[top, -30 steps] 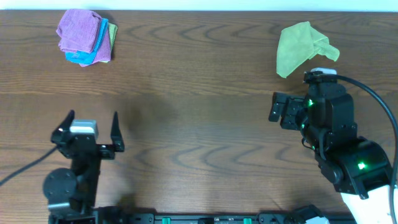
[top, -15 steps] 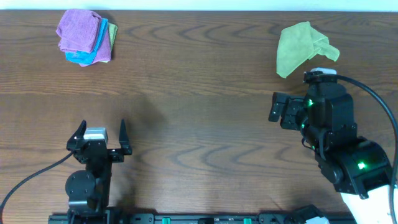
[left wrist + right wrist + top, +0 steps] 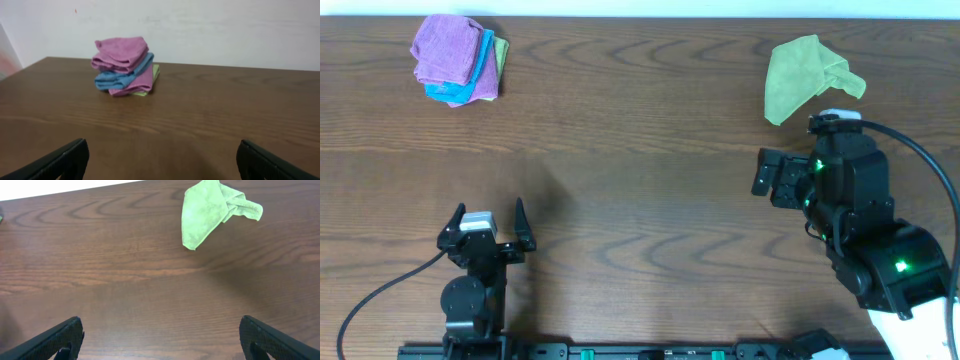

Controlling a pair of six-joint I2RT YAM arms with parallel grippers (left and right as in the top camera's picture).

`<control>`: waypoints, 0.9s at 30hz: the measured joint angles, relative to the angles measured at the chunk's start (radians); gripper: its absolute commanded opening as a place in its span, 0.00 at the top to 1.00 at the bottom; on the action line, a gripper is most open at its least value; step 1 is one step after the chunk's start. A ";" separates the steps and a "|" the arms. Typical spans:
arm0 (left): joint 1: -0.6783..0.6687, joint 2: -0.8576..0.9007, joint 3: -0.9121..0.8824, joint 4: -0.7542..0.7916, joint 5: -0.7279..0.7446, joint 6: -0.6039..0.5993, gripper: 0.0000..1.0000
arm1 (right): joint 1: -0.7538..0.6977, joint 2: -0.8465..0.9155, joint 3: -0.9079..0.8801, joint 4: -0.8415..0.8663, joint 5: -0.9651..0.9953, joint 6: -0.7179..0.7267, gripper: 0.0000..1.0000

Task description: Fold the cloth

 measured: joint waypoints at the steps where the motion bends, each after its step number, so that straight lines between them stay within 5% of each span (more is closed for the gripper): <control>1: 0.000 -0.002 -0.005 0.000 0.000 -0.003 0.05 | 0.000 0.000 0.000 0.000 0.000 0.000 0.01; 27: 0.000 -0.047 -0.005 -0.026 0.000 -0.053 0.04 | 0.000 0.000 0.000 0.000 0.000 0.000 0.01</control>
